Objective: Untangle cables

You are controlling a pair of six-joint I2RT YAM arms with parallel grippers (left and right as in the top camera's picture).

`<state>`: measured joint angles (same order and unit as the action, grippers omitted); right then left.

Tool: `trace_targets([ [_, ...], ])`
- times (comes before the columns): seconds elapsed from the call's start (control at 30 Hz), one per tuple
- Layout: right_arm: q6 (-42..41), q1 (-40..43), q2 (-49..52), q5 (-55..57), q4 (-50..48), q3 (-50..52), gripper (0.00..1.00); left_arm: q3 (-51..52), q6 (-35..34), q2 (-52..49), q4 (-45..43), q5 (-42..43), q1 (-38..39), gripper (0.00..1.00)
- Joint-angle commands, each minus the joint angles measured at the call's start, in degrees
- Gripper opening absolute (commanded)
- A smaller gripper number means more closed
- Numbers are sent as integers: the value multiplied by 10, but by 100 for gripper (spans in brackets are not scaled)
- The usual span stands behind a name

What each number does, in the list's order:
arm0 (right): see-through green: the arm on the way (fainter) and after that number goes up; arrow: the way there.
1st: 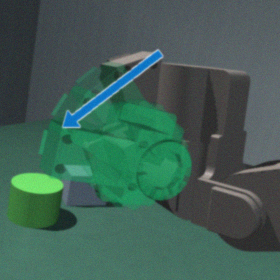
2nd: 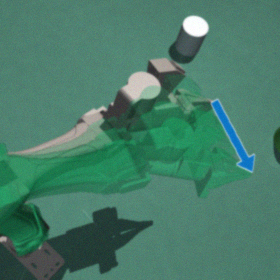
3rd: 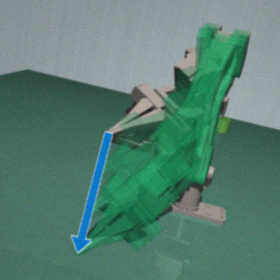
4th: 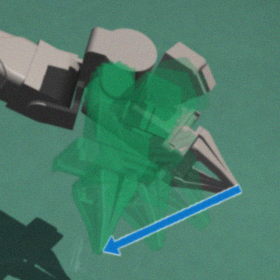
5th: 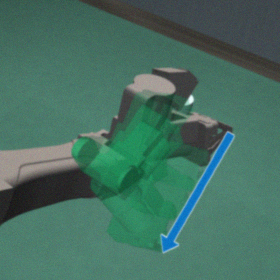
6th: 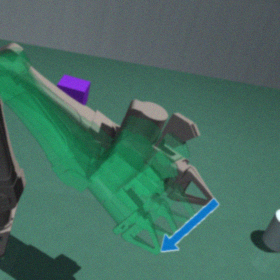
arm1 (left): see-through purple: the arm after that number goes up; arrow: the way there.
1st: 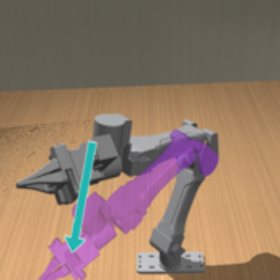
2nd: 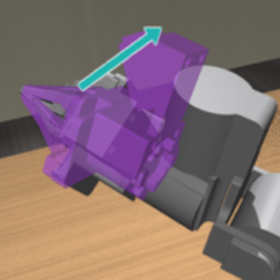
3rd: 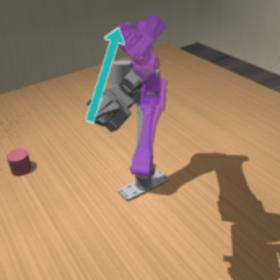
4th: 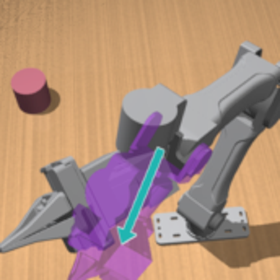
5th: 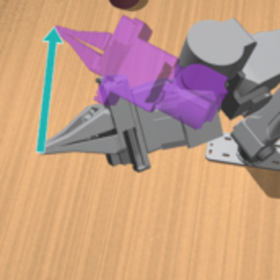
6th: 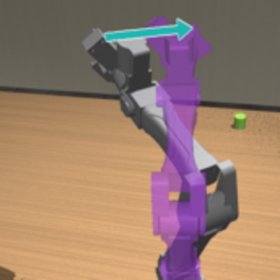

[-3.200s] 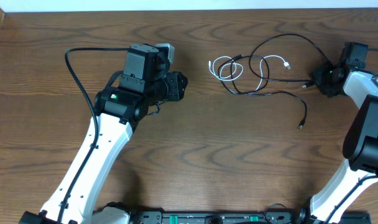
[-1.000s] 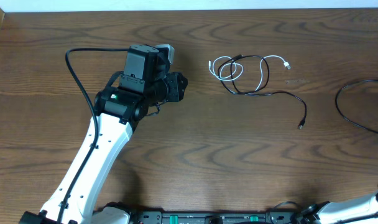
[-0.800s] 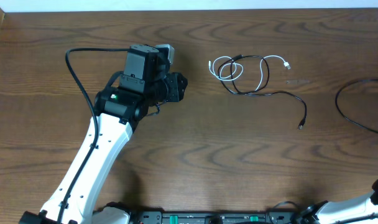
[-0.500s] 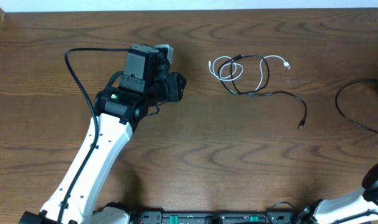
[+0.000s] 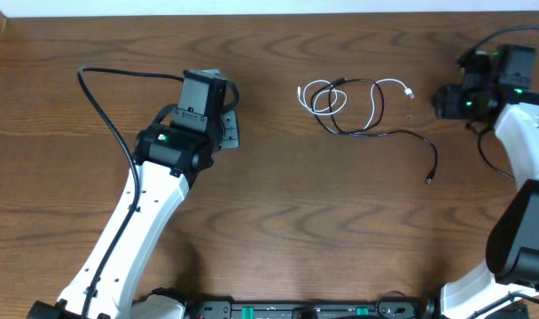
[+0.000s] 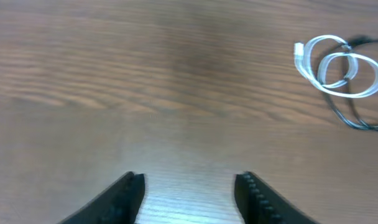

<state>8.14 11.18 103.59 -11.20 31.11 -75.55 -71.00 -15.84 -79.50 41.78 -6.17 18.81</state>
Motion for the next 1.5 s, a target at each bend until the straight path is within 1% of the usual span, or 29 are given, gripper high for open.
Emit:
trace_targets([
  [0.0, 7, -38, -6, 68, 31, -20, 59, -5, -3, 1, 11, -78, -2, 56],
  [0.1, -10, -57, -5, 68, 75, -52, 59, -5, -31, 0, 19, -85, -9, 58],
  [0.13, -31, -66, -5, 67, 102, -70, 58, -5, -43, -1, 24, -85, -14, 59],
  [0.2, -66, -76, -5, 60, 127, -83, 57, -5, -59, -6, 30, -85, -21, 62],
  [0.3, -95, -94, 0, 18, 155, -82, 58, -5, -59, -20, 38, -84, -25, 65],
  [0.37, -133, -109, 11, 9, 172, -80, 59, -5, -59, -35, 45, -74, -25, 66],
  [0.43, -167, -124, 27, 10, 185, -78, 60, -5, -59, -49, 47, -43, -25, 67],
  [0.57, -238, -145, 60, 19, 188, -78, 62, -5, -59, -69, 47, -17, -25, 66],
  [0.6, -287, -155, 84, 30, 189, -78, 62, -5, -59, -73, 47, -17, -25, 67],
  [0.7, -356, -165, 115, 38, 186, -78, 61, -5, -59, -73, 47, -17, -25, 66],
  [0.77, -411, -172, 138, 62, 178, -78, 61, -5, -59, -73, 48, -17, -25, 66],
  [0.8, -424, -173, 143, 68, 174, -78, 61, -5, -59, -73, 49, -17, -25, 67],
  [0.87, -444, -177, 157, 72, 155, -78, 57, -5, -59, -73, 51, -17, -25, 67],
  [0.93, -450, -181, 167, 72, 137, -78, 50, -5, -59, -73, 53, -17, -25, 66],
  [1.1, -504, -186, 176, 115, 125, -78, 41, -5, -59, -73, 54, -17, -25, 67],
  [1.17, -503, -187, 176, 129, 109, -78, 33, -5, -59, -73, 54, -17, -25, 67],
  [1.27, -503, -188, 176, 127, 85, -78, 11, -5, -59, -73, 53, -17, -25, 67],
  [1.33, -487, -193, 176, 119, 75, -78, 1, -5, -59, -73, 53, -18, -25, 66],
  [1.37, -464, -196, 176, 102, 67, -78, 1, -5, -59, -73, 53, -18, -25, 66],
  [1.47, -339, -216, 173, 14, 28, -85, 1, -5, -59, -73, 54, -17, -25, 66],
])
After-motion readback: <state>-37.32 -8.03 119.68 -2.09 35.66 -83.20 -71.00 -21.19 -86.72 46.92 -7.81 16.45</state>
